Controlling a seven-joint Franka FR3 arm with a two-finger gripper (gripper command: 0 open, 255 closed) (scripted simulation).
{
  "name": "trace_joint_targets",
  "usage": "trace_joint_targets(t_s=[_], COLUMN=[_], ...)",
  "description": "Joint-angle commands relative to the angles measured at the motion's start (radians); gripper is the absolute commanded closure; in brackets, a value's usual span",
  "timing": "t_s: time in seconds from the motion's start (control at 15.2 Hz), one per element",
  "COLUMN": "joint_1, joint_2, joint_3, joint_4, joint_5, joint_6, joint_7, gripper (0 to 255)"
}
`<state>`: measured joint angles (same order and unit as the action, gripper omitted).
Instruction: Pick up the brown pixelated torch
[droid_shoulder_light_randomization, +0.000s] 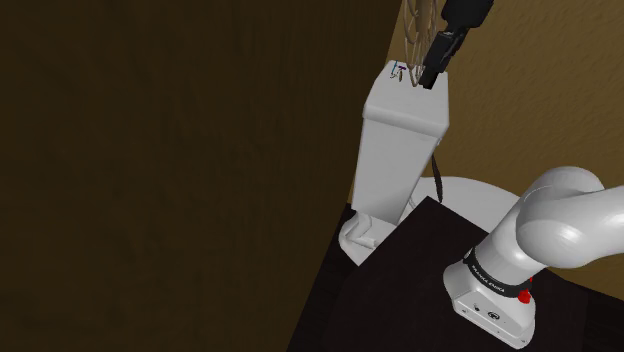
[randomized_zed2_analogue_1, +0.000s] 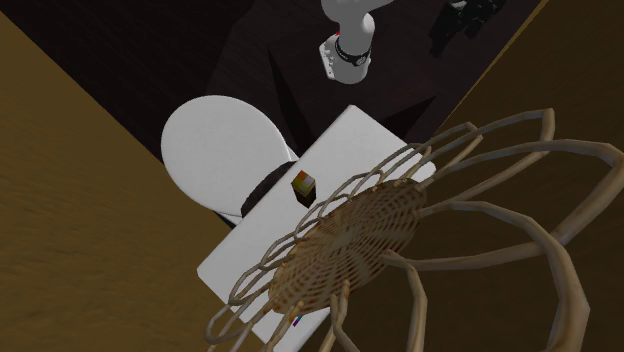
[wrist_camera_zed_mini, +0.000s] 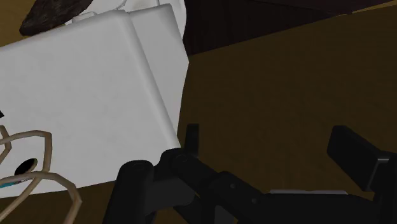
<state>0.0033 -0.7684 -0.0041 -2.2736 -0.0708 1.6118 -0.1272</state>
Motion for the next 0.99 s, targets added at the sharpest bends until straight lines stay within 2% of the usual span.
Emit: trace_joint_targets(t_s=[0.0, 0.46, 0.92], joint_1=[0.000, -0.045, -0.075], joint_2=[0.000, 0.152, 0.340], joint_3=[0.000, -0.143, -0.281], joint_4=[0.000, 0.122, 0.295], joint_5=[0.000, -0.050, -0.056], joint_6=[0.000, 0.021, 0.028], joint_7=[0.000, -0.129, -0.263], gripper=[0, 0, 0])
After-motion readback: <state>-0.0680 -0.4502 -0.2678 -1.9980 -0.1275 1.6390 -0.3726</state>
